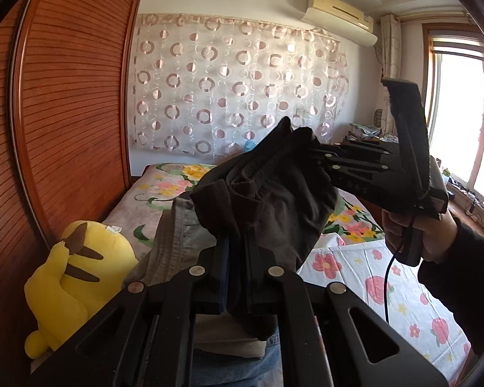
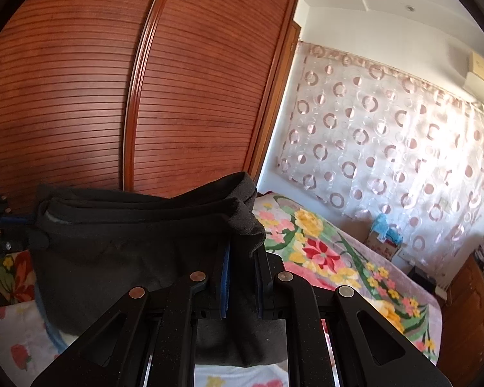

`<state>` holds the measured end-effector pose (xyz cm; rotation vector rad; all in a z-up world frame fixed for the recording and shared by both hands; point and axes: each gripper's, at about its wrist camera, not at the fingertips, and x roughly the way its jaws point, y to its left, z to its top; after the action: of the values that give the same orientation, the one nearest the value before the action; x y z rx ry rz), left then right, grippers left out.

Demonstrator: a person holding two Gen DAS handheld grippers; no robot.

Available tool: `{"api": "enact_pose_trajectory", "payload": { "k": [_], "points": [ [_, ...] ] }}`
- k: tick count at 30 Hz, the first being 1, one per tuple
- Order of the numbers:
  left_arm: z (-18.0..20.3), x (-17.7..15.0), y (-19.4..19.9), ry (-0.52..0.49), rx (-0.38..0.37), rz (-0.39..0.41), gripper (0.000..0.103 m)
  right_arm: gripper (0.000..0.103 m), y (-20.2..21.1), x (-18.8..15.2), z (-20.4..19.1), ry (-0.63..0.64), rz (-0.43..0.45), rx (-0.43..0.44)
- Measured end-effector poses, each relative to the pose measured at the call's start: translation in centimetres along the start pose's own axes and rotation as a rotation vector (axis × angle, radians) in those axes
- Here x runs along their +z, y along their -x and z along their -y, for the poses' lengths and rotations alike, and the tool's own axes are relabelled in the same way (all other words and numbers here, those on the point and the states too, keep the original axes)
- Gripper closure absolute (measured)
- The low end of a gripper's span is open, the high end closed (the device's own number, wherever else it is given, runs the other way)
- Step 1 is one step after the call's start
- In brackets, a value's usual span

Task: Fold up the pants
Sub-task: 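Carry the held black shorts with both tools over the stack of folded jeans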

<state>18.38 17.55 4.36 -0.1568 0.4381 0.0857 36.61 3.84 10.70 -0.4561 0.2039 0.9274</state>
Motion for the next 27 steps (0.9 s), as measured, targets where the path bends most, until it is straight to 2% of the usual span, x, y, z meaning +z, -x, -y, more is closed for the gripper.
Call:
{"api": "enact_pose_trajectory", "payload": {
  "k": [6, 14, 16, 19, 21, 24, 27],
  "points": [
    [-1.4, -1.5, 0.5, 0.085, 0.007, 0.003, 0.094, 0.091, -2.5, 1.4, -0.8, 0.028, -0.017, 0.039],
    [-2.1, -3.1, 0.2, 0.129, 0.058, -0.015, 0.094, 0.091, -4.3, 1.5, -1.5, 0.015, -0.027, 0.075],
    [-2.4, -3.6, -0.2, 0.139, 0.064, -0.028, 0.094, 0.077, -4.8, 1.2, -1.3, -0.007, -0.050, 0.073],
    [-2.8, -4.4, -0.8, 0.156, 0.073, -0.056, 0.094, 0.063, -5.2, 1.3, -0.3, -0.062, -0.073, 0.080],
    [-3.0, -4.8, -0.8, 0.163, 0.076, -0.064, 0.094, 0.060, -4.7, 1.3, 0.2, -0.086, -0.066, 0.080],
    [-3.3, -5.0, -1.0, 0.167, 0.084, -0.070, 0.094, 0.060, -3.5, 0.4, 1.1, -0.097, -0.053, 0.157],
    [-3.6, -5.3, -1.0, 0.179, 0.087, -0.073, 0.094, 0.060, -3.8, -1.1, 1.8, -0.093, -0.100, 0.190]
  ]
}}
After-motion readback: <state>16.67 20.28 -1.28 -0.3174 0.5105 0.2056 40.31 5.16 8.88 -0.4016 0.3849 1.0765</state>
